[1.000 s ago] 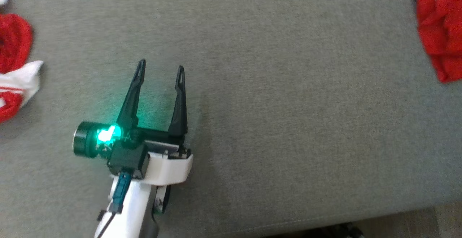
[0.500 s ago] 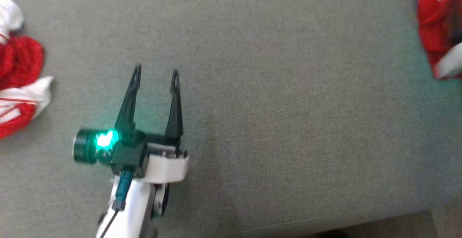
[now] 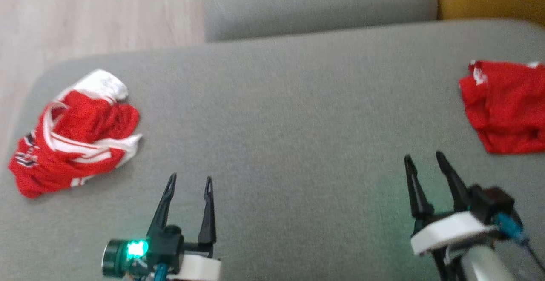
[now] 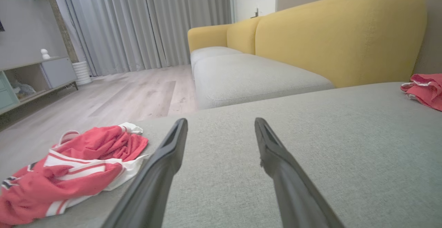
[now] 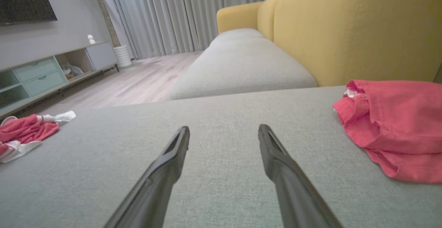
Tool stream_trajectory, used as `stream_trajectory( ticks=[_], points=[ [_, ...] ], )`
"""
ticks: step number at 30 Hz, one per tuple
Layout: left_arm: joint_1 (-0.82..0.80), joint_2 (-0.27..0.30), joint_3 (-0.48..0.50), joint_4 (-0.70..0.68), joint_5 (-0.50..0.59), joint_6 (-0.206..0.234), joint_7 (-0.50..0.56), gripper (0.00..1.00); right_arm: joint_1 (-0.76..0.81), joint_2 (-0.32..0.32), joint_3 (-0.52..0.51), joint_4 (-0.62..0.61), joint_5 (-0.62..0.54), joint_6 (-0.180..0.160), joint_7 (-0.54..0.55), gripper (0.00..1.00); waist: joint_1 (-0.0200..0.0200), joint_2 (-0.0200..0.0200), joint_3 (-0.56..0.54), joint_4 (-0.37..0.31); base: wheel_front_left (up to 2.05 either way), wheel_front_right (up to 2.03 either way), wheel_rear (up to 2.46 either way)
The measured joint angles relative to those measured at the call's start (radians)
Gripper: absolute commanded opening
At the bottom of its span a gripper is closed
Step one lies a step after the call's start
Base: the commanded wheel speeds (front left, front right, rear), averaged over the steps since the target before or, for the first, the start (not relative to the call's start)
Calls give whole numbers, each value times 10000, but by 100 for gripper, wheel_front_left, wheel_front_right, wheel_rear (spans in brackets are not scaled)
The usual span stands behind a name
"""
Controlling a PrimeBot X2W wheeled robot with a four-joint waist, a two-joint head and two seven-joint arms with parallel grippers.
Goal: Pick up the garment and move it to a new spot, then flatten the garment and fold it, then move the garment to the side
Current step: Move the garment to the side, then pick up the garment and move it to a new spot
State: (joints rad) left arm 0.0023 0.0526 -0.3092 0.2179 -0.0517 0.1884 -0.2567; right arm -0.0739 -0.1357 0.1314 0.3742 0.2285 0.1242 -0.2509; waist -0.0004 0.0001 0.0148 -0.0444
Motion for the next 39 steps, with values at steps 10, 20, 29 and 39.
stream_trajectory(
  ticks=[10, 20, 29, 39],
  points=[
    [854, 42, 389, 249, 15, 142, 0, 100, 1546, 648, -527, -744, -629, -2, 0, 100, 2, 0, -1326, 511, 0, 0, 0],
    [861, 31, 514, 232, -15, 127, 0, 100, 1725, 727, -989, -959, -729, 0, 0, 100, 4, 0, -1380, 601, 0, 0, 0],
    [839, 25, 535, 219, 4, 61, 0, 100, 2089, 861, -1327, -1064, -773, 0, 0, 100, 4, 0, -1358, 1309, 0, 0, 0],
    [787, 92, 1290, -77, 90, 320, 0, 100, 1945, 911, -1189, -1066, -757, 0, 0, 100, 4, 0, -950, 3347, 0, 0, 0]
  ],
)
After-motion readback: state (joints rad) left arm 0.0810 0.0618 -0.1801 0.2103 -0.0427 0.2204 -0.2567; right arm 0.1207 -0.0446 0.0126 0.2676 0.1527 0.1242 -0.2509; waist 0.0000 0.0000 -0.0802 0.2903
